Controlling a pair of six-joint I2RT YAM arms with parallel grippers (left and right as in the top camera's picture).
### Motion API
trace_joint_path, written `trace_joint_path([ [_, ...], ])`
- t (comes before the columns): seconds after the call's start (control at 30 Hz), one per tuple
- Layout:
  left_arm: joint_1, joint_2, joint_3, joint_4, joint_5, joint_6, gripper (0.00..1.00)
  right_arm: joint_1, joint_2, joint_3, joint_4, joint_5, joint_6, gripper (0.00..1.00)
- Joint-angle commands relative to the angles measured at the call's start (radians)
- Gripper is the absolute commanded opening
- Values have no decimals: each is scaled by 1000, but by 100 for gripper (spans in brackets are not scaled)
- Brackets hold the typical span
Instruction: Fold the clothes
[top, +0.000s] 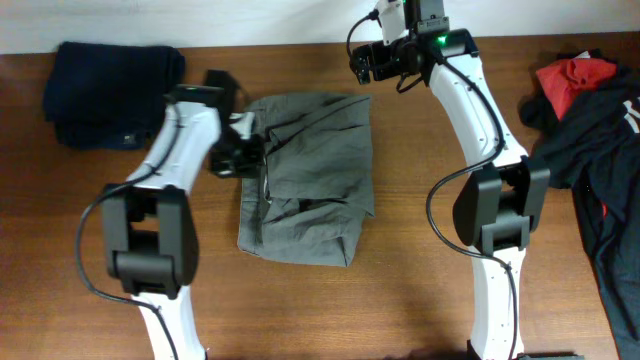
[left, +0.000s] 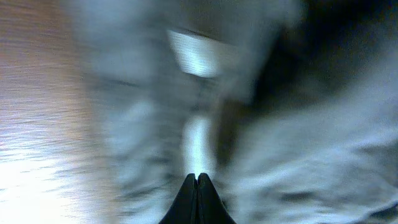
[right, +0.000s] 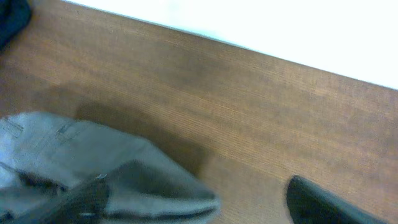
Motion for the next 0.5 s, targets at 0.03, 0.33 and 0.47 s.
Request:
trace_joint_path([
  [0.03, -124, -97, -6, -8, -35, 16, 1, 6, 53, 1, 37, -44, 69, 40],
  [0.33, -284, -159, -6, 7, -183, 9, 1, 28, 106, 0, 50, -84, 100, 34],
  [0.47, -328, -158, -6, 12, -29, 8, 1, 52, 137, 0, 77, -103, 103, 32],
])
